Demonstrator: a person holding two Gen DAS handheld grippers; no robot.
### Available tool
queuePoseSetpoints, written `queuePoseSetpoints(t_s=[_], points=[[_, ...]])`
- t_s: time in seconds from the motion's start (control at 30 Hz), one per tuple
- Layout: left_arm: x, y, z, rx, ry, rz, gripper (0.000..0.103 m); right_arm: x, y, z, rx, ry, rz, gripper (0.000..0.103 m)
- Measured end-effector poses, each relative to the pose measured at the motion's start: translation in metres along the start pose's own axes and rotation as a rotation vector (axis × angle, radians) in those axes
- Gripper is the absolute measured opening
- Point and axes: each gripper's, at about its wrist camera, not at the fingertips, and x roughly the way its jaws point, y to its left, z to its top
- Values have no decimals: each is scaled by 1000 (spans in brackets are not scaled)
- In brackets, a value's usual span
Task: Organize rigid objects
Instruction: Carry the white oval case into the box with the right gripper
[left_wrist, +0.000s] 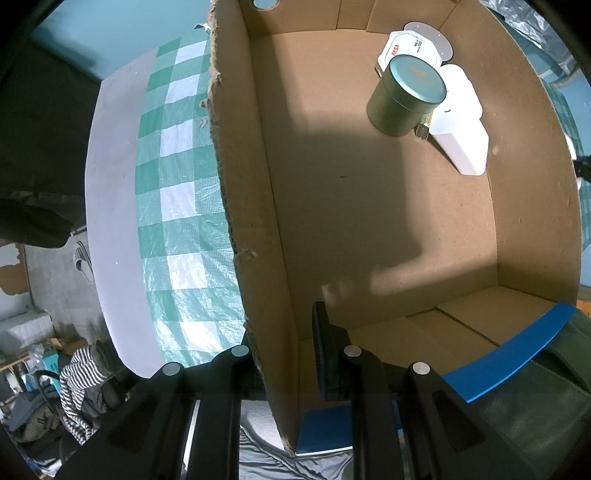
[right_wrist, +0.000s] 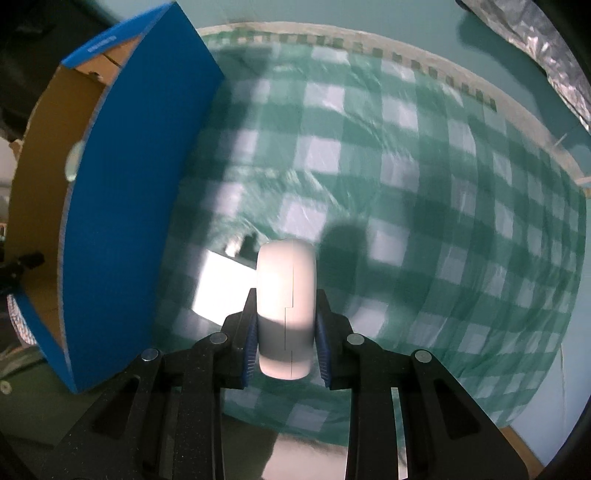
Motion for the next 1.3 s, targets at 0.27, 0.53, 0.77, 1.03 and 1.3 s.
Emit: queuePoseSetpoints(t_s=[0.27,0.53,0.77,1.03,1.3], points=[[0,1,-1,-7,-3,-2,17,-22,16,20,-35,-27,27,26],[0,5,-3,-13,-9,-3,17,-20,45,32,-64,-52,51,26],[1,7,-4,-16,-12,-6,17,-34,71,54,-133,-81,60,26],[2,10,-6,-26,-20,-10,17,-40,100,74,-207,-95,69,26],[4,11,-7,-29,-22,-9,17,-37,129,97,-283,-102,53,26]])
